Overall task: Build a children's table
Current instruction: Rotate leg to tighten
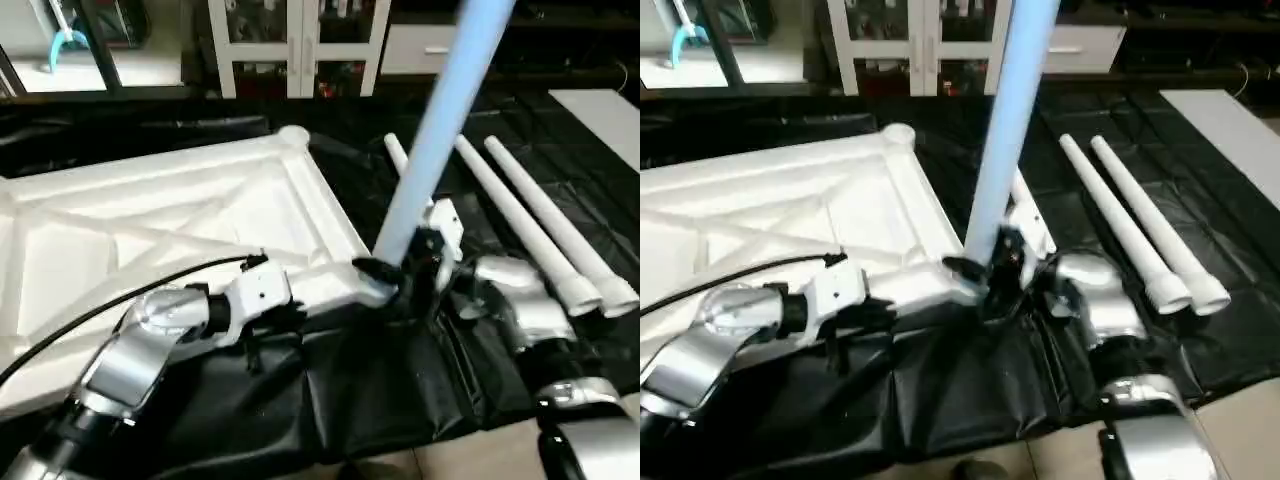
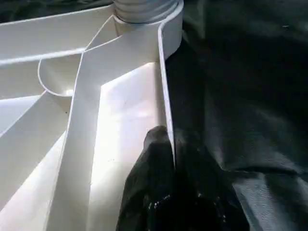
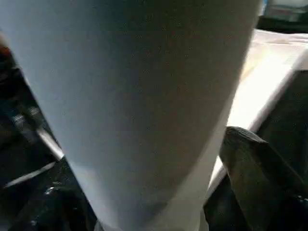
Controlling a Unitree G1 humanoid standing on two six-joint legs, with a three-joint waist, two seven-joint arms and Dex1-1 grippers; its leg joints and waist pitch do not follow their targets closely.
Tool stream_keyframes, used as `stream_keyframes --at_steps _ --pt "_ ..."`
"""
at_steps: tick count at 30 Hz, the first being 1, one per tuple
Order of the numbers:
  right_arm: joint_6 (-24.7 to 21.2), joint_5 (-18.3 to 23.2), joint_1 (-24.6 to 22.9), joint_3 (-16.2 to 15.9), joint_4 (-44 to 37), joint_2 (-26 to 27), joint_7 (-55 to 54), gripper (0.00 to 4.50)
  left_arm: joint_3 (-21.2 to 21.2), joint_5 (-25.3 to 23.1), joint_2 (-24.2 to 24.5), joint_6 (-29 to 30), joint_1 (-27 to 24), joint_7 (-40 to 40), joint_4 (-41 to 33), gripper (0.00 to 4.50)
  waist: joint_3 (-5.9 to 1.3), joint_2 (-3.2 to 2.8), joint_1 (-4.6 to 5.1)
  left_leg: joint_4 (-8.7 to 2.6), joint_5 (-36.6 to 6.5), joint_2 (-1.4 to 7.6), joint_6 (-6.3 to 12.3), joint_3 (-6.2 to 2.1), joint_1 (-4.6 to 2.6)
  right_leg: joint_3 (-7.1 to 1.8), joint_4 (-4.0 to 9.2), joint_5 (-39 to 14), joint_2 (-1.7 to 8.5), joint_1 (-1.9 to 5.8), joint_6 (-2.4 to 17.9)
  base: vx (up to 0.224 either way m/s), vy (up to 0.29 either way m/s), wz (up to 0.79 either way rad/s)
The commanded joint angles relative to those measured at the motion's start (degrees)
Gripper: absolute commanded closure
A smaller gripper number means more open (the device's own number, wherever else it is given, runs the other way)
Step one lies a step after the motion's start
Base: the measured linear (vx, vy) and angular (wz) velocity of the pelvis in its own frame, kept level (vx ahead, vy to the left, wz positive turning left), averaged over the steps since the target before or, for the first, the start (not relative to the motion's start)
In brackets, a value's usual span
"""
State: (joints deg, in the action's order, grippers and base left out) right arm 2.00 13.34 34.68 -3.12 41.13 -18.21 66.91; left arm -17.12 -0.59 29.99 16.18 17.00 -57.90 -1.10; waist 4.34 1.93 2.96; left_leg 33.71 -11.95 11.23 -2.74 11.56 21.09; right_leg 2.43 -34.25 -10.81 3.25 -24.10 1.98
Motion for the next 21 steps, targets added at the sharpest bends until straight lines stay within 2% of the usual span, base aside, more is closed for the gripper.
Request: stream_keyframes --at_steps 1,5,6,7,9,16,18,20,21 --pt "0.51 0.24 -0.56 0.23 -0.67 -3.34 3.56 0.93 -3.28 0.73 1.35 0.81 -2.68 -5.08 0.53 4.50 -3.01 -0.12 -0.26 -3.26 -1.34 2.75 10.37 -0.64 -0.95 -2.61 2.40 1.69 4.01 3.08 17.50 0.000 0.000 0.00" --pt "1.06 1.24 -0.96 0.71 -0.22 -5.32 7.12 0.93 -3.44 0.83 2.56 0.96 -2.95 -6.38 0.97 4.50 -2.69 -0.08 -0.37 -3.45 -4.95 2.75 8.38 -0.60 -1.12 -2.68 3.00 -3.80 4.00 2.85 16.73 0.000 0.000 0.00" --pt "0.57 1.61 -1.04 0.91 -0.49 -5.32 7.22 1.10 -3.40 0.62 2.63 0.60 -2.91 -6.16 1.20 4.50 -2.64 -0.07 -0.38 -3.48 -5.95 2.73 7.53 -0.64 -1.06 -2.75 3.15 -5.37 4.06 2.86 16.37 0.000 0.000 0.00" --pt "-0.01 2.01 -1.23 1.01 -0.91 -5.33 7.40 1.10 -3.41 0.64 2.82 0.20 -2.82 -5.99 1.50 4.50 -2.72 -0.27 -0.42 -3.50 -6.57 2.70 6.79 -0.73 -1.08 -2.75 3.17 -6.31 4.04 2.89 16.03 0.000 0.000 0.00" --pt "-0.87 2.48 -1.58 1.11 -1.51 -5.09 7.83 1.22 -3.49 0.98 3.10 0.07 -2.75 -6.11 1.59 4.50 -2.80 -0.17 -0.36 -3.48 -6.75 2.67 6.21 -0.74 -1.06 -2.78 3.13 -6.25 3.99 2.92 15.77 0.000 0.000 0.00" --pt "-0.29 2.83 -2.58 0.93 -1.85 -3.03 7.66 1.88 -3.91 1.10 3.46 0.25 -2.69 -6.15 1.34 4.50 -3.23 -0.18 -0.44 -3.12 -3.35 2.53 7.76 -0.69 -0.88 -2.75 2.50 -0.96 4.01 3.17 16.77 0.000 0.000 0.00" --pt "-0.58 2.76 -2.52 1.15 -1.77 -2.61 6.54 2.05 -3.98 0.90 3.57 0.27 -2.69 -5.93 1.39 4.50 -3.13 -0.17 -0.45 -3.14 -4.36 2.54 7.56 -0.71 -0.82 -2.75 2.66 -2.65 4.05 3.12 16.64 0.000 0.000 0.00" --pt "-0.28 1.76 -2.45 1.01 -1.33 -2.11 4.46 2.25 -4.04 0.61 3.64 0.28 -2.60 -5.44 1.52 4.50 -2.91 -0.17 -0.39 -3.25 -6.55 2.57 6.46 -0.80 -0.82 -2.74 3.03 -6.35 4.06 2.97 15.96 0.000 0.000 0.00" --pt "0.41 0.20 -2.27 0.90 -0.28 -1.09 0.15 2.29 -3.95 0.18 3.20 0.58 -2.23 -4.16 2.03 4.50 -2.79 -0.21 -0.35 -3.33 -8.05 2.58 5.46 -0.84 -0.87 -2.74 3.23 -8.69 4.06 2.82 15.41 0.000 0.000 0.00"
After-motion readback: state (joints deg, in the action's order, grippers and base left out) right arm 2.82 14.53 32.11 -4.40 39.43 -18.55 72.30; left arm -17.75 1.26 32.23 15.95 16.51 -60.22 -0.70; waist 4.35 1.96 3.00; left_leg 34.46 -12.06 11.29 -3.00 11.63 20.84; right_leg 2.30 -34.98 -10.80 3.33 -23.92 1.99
